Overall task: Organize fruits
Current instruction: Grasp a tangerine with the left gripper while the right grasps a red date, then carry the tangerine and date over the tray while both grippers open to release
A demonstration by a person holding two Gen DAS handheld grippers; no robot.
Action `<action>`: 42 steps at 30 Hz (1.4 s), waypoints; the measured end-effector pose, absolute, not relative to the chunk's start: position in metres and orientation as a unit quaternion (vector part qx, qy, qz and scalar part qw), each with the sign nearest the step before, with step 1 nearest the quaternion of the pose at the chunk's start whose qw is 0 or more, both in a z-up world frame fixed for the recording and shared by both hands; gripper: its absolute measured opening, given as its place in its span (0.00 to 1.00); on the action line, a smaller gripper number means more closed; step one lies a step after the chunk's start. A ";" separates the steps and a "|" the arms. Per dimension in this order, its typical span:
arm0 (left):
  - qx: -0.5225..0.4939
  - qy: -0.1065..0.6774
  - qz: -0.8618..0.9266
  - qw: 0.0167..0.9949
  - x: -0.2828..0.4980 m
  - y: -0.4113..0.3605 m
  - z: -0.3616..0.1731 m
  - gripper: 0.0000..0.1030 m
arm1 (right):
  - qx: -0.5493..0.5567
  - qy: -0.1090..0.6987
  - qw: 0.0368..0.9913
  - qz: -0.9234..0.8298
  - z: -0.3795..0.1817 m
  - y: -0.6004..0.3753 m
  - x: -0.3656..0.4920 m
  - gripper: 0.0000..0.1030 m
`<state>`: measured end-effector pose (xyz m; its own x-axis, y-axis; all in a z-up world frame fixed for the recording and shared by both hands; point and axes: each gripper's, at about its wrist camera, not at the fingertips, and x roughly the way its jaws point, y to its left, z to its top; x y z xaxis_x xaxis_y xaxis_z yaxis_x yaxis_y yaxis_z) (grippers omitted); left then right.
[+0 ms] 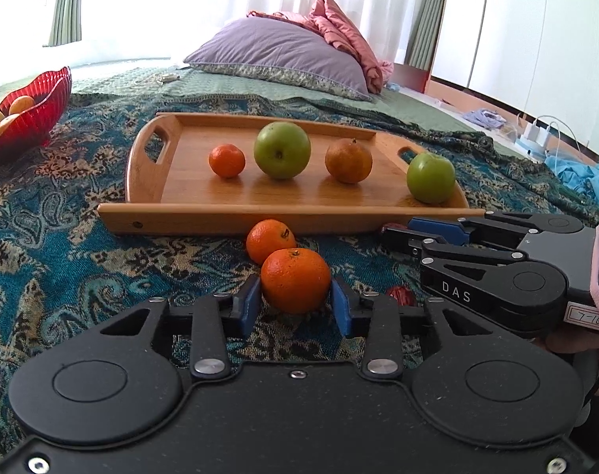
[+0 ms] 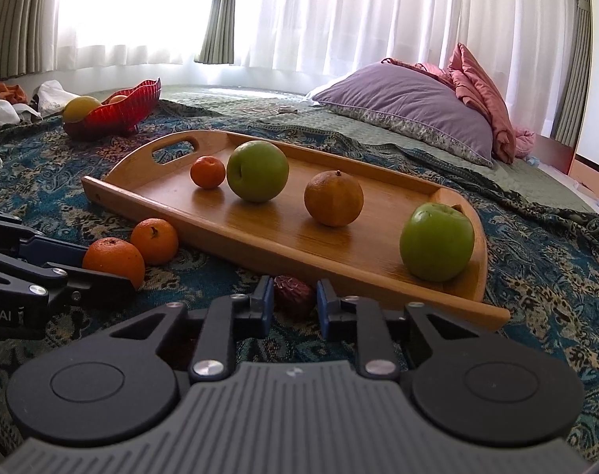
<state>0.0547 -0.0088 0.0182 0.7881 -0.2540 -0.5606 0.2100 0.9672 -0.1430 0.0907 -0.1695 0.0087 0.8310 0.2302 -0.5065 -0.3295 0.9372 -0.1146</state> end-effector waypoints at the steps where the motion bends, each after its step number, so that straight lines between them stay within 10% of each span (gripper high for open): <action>1: -0.036 0.296 -0.122 0.947 0.054 -0.008 0.020 0.35 | -0.097 0.248 0.953 0.145 0.010 -0.170 0.090 0.26; 15: -0.030 0.249 -0.106 0.962 0.121 0.007 0.068 0.35 | -0.078 0.204 0.970 0.106 0.053 -0.180 0.125 0.26; 42: -0.080 0.403 -0.055 0.910 0.319 0.016 0.050 0.35 | 0.070 0.380 0.921 0.040 0.050 -0.232 0.288 0.26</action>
<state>0.3194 0.0156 0.0500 0.6691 -0.1640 -0.7248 0.0347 0.9812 -0.1900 0.2876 -0.2325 0.0497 0.7080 0.1270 -0.6947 -0.0210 0.9870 0.1591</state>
